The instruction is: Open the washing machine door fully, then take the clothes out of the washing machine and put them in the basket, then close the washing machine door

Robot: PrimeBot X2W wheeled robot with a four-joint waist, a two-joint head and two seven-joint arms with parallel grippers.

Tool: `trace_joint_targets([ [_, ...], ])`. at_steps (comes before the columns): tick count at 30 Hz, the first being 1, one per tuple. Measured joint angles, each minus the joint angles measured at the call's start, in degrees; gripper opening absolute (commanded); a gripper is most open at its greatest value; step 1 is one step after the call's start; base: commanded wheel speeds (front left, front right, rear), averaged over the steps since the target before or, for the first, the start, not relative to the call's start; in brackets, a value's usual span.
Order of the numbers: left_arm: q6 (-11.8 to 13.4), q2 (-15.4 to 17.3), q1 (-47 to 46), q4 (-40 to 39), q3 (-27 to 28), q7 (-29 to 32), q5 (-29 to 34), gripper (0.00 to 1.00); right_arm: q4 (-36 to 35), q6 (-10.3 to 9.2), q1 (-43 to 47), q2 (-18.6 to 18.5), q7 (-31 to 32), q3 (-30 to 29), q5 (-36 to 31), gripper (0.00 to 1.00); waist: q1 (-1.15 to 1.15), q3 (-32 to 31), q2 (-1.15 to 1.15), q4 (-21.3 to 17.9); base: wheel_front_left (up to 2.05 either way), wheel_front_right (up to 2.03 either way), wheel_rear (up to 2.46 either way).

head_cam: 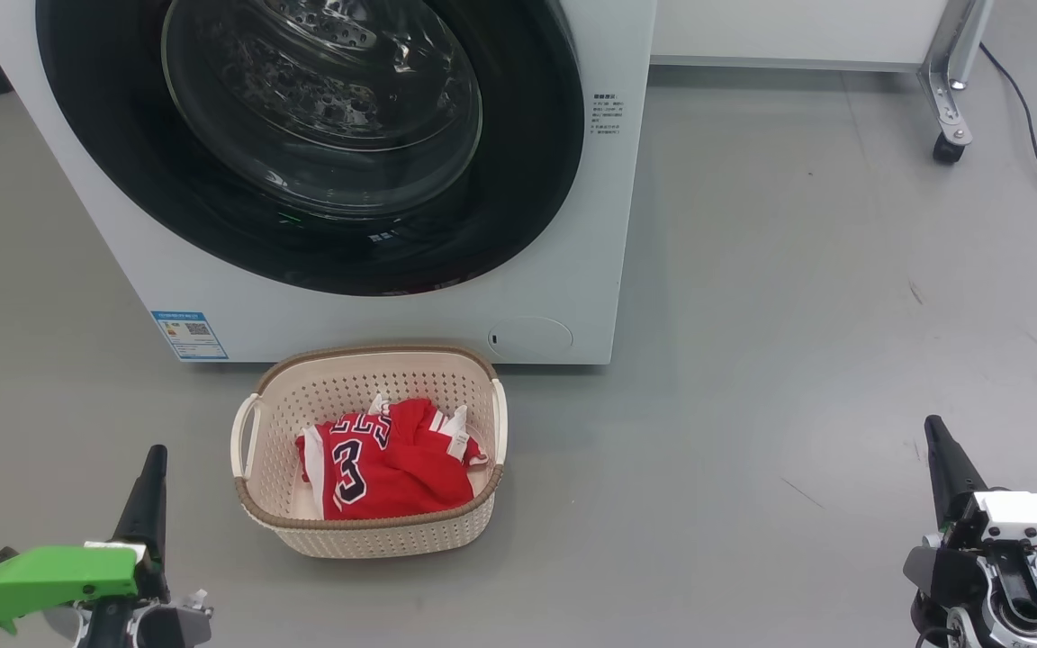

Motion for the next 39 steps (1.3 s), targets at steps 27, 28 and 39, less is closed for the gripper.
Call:
trace_joint_targets([
  [27, -0.01, -0.04, 0.0, -0.11, 0.09, 0.02, 0.01, 0.0, -0.01, 0.0, -0.01, 0.03, 0.0, -0.11, 0.0, 0.0, 0.0, 0.01, 0.0, 0.0, 0.0, 0.0, 0.0],
  [28, -0.01, -0.04, 0.0, -0.12, 0.09, 0.02, 0.01, 0.0, -0.01, 0.0, -0.01, 0.03, 0.0, -0.11, 0.0, 0.0, 0.0, 0.01, 0.0, 0.0, 0.0, 0.0, 0.0],
  [39, -0.01, -0.1, 0.0, -0.16, 0.12, 0.08, 0.01, 0.0, -0.01, 0.0, -0.01, 0.05, 0.0, -0.16, 0.0, 0.0, 0.0, 0.01, 0.0, 0.0, 0.0, 0.0, 0.0],
])
